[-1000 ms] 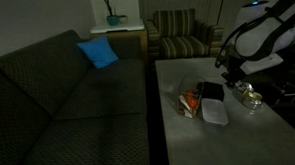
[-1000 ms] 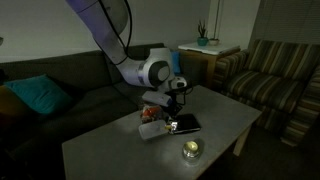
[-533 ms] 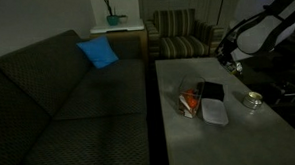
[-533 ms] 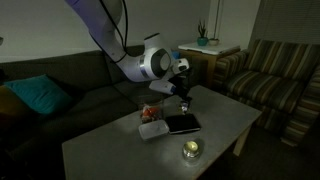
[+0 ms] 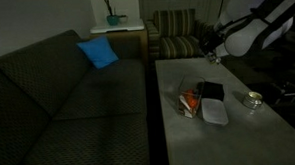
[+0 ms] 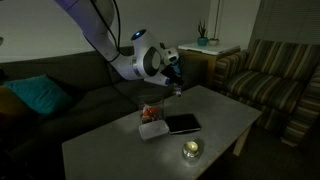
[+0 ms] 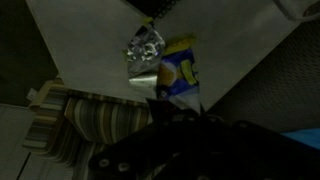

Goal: Press the button on the white lid then put the lid on the table then put the blue wrapper on the table and put it back in the storage container

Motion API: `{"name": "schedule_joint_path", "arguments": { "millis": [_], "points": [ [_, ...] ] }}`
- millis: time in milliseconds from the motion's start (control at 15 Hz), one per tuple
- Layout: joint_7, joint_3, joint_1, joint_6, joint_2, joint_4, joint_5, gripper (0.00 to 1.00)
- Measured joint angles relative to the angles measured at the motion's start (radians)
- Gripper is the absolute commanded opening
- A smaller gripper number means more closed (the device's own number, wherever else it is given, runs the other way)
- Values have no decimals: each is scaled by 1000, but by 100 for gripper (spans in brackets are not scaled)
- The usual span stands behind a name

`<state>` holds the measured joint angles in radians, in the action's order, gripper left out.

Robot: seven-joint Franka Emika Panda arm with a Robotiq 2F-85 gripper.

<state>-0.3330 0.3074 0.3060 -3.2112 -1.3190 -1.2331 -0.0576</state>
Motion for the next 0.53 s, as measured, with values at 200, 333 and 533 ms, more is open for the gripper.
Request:
{"name": "schedule_joint_path", "arguments": {
  "millis": [200,333,533],
  "points": [
    [101,-91,-21,-66,0,22,-2,0],
    [173,-218,-73,-91,0,43,-47,0],
    [210,-455,-190,-91,-7,55,-208,0]
  ]
}}
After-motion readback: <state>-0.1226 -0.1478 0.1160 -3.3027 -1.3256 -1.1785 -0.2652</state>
